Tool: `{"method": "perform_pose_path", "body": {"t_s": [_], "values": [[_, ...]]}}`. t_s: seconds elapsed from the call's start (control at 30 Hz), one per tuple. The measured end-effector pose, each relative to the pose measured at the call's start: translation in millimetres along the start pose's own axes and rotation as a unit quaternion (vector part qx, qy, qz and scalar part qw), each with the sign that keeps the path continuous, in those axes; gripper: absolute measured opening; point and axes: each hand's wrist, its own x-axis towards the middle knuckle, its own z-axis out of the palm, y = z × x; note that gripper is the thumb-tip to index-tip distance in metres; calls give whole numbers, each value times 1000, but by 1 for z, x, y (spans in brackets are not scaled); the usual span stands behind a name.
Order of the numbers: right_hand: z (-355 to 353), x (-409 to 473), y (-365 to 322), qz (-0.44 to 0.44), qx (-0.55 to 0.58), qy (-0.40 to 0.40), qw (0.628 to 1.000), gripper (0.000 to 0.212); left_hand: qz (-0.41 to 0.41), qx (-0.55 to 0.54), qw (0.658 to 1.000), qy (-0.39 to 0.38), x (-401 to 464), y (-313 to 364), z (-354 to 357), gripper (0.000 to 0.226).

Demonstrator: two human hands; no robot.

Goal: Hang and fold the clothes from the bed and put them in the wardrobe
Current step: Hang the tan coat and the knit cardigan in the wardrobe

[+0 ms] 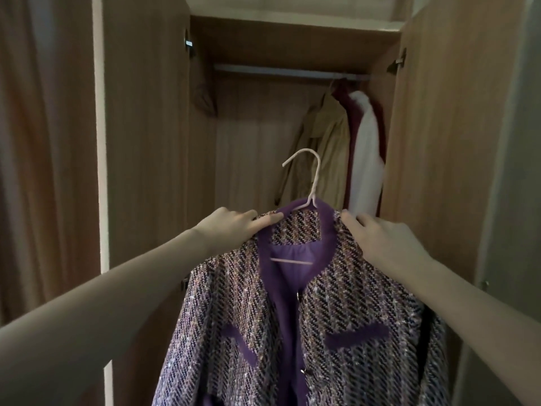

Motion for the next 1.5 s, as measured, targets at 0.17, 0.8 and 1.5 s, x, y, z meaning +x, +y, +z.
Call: {"method": "perform_pose_path", "body": {"t_s": [0.17, 0.8, 1.5], "values": [[33, 48, 2, 2, -29, 4, 1000, 56, -21, -5, 1000, 13, 41, -31, 39, 78], [158, 273, 81, 51, -37, 140, 988, 53, -6, 154, 983, 101, 254, -202, 118, 70], [283, 508, 171, 67, -157, 191, 967, 8, -39, 105, 970, 218, 500, -344, 275, 61]]}}
